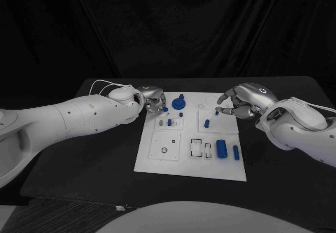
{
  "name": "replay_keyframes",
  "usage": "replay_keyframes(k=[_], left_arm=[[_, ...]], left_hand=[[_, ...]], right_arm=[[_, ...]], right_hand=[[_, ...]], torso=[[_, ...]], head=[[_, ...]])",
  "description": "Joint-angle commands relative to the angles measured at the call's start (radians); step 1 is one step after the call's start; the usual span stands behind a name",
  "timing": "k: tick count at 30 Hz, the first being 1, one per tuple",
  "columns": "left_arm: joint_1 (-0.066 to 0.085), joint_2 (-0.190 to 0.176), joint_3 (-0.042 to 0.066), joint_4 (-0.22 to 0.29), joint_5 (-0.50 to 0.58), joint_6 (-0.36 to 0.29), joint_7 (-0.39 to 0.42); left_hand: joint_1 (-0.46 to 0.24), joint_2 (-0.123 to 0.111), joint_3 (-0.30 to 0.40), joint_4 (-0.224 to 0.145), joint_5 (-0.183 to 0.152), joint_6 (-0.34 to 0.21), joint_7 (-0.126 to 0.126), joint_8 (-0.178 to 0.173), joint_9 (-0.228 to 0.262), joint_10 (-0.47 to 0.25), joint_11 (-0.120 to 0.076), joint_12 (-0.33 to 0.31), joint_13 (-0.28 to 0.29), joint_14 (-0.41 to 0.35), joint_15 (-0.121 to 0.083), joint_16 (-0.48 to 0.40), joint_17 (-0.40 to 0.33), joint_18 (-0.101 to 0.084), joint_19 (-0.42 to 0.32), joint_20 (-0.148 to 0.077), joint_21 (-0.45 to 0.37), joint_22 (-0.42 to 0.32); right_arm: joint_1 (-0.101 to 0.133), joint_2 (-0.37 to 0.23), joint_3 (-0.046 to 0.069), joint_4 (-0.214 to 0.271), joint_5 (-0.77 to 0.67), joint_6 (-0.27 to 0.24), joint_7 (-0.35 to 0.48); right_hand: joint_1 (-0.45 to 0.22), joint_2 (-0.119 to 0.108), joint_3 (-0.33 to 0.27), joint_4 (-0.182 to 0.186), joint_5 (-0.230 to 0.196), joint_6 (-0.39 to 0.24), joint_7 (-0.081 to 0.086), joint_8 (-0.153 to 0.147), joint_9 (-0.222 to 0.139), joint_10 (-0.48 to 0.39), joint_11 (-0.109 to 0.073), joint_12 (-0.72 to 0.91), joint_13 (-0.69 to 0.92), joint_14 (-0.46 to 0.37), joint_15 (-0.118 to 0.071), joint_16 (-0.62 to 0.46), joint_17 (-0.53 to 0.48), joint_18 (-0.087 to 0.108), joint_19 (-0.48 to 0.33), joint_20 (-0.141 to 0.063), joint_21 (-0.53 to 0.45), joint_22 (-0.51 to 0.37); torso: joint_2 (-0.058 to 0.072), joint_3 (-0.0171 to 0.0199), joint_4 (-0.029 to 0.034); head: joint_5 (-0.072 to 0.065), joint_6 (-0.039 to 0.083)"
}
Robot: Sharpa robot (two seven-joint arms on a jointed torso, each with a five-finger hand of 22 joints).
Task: Assemble the parts on the task board
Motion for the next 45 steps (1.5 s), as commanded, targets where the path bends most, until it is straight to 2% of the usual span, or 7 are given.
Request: replay_keyframes(k=[1, 12, 23, 33, 39, 42, 45], left_arm=[[-0.011, 0.002, -0.003, -0.002, -0.010, -0.004, 0.006], [-0.022, -0.018, -0.003, 0.011, -0.010, -0.092, 0.094], [-0.023, -0.084, -0.003, 0.066, -0.006, -0.264, 0.232], [-0.023, -0.158, -0.003, 0.119, 0.246, -0.304, 0.322], [-0.023, -0.178, -0.003, 0.128, 0.297, -0.287, 0.326], [-0.023, -0.182, -0.003, 0.138, 0.241, -0.270, 0.281], [-0.023, -0.179, -0.003, 0.154, 0.151, -0.254, 0.185]], left_hand=[[0.014, 0.015, 0.040, -0.004, 0.024, 0.075, -0.009, 0.031, -0.026, 0.109, -0.005, 0.022, 0.269, 0.099, -0.013, 0.018, 0.278, 0.008, 0.003, -0.018, 0.005, 0.206], [0.021, 0.022, 0.065, -0.030, 0.081, 0.126, -0.020, 0.022, -0.039, 0.109, -0.017, 0.022, 0.269, 0.099, -0.026, 0.018, 0.278, 0.003, 0.016, -0.033, 0.024, 0.213], [0.002, 0.019, 0.066, -0.031, 0.065, 0.169, -0.028, 0.025, -0.046, 0.109, -0.024, 0.022, 0.269, 0.099, -0.031, 0.018, 0.278, -0.003, 0.028, -0.037, 0.049, 0.221], [-0.012, 0.019, 0.059, -0.023, 0.054, 0.163, -0.030, 0.015, -0.053, 0.109, -0.026, 0.022, 0.269, 0.099, -0.033, 0.018, 0.278, -0.004, 0.029, -0.039, 0.050, 0.222], [-0.013, 0.020, 0.059, -0.022, 0.054, 0.160, -0.030, 0.011, -0.056, 0.109, -0.026, 0.022, 0.269, 0.099, -0.033, 0.018, 0.278, -0.003, 0.027, -0.040, 0.046, 0.220], [-0.031, 0.015, 0.051, -0.005, 0.018, 0.103, -0.014, -0.036, -0.086, 0.109, -0.013, 0.022, 0.269, 0.099, -0.025, 0.018, 0.278, -0.002, 0.024, -0.035, 0.040, 0.219], [-0.062, 0.000, 0.033, 0.018, -0.032, 0.072, -0.003, -0.050, -0.107, 0.109, -0.004, 0.022, 0.269, 0.099, -0.016, 0.018, 0.278, -0.004, 0.027, -0.029, 0.046, 0.221]], right_arm=[[-0.003, -0.001, 0.001, 0.001, -0.005, 0.004, -0.013], [-0.003, 0.001, 0.001, 0.000, -0.004, 0.006, -0.012], [-0.002, 0.006, 0.001, 0.003, 0.001, -0.002, -0.003], [0.033, 0.040, 0.001, -0.004, 0.002, -0.024, 0.023], [0.038, 0.072, 0.001, -0.025, 0.002, -0.014, 0.032], [0.039, 0.087, 0.001, -0.035, 0.002, 0.000, 0.034], [0.040, 0.096, 0.001, -0.041, 0.002, 0.006, 0.036]], right_hand=[[0.009, 0.003, 0.020, 0.005, 0.007, 0.005, -0.002, -0.014, -0.006, 0.094, 0.009, 0.017, 0.264, 0.103, 0.006, 0.012, 0.264, -0.002, 0.030, 0.004, 0.006, 0.227], [0.010, 0.003, 0.020, 0.005, 0.007, 0.007, -0.001, -0.014, -0.007, 0.094, 0.009, 0.017, 0.264, 0.102, 0.007, 0.011, 0.261, -0.001, 0.030, 0.004, 0.005, 0.226], [0.011, 0.004, 0.021, 0.005, 0.007, 0.008, -0.002, -0.013, -0.006, 0.094, 0.010, 0.017, 0.264, 0.102, 0.007, 0.011, 0.261, -0.001, 0.029, 0.004, 0.004, 0.226], [0.057, 0.001, 0.033, -0.028, 0.008, 0.019, -0.007, -0.011, -0.006, 0.094, 0.010, 0.017, 0.264, 0.103, 0.007, 0.012, 0.263, -0.001, 0.030, 0.005, 0.005, 0.226], [0.075, 0.000, 0.037, -0.042, 0.002, 0.022, -0.008, -0.010, -0.006, 0.094, 0.011, 0.017, 0.264, 0.103, 0.006, 0.012, 0.264, -0.002, 0.030, 0.004, 0.007, 0.227], [0.080, 0.000, 0.038, -0.046, -0.001, 0.023, -0.008, -0.010, -0.007, 0.094, 0.011, 0.017, 0.264, 0.103, 0.006, 0.012, 0.262, -0.002, 0.030, 0.004, 0.006, 0.226], [0.082, 0.000, 0.038, -0.048, -0.004, 0.023, -0.008, -0.010, -0.007, 0.094, 0.012, 0.017, 0.264, 0.103, 0.005, 0.012, 0.263, -0.001, 0.030, 0.004, 0.005, 0.226]], torso=[[0.000, 0.0000, 0.0006], [0.000, -0.0005, 0.0001], [0.000, -0.0003, 0.0006], [-0.001, -0.0008, 0.0004], [-0.001, -0.0010, 0.0009], [-0.001, -0.0003, 0.0009], [-0.001, -0.0006, 0.0018]], head=[[0.000, 0.000], [0.005, 0.000], [0.014, 0.000], [0.010, 0.000], [0.014, 0.000], [0.016, 0.000], [0.016, 0.000]])
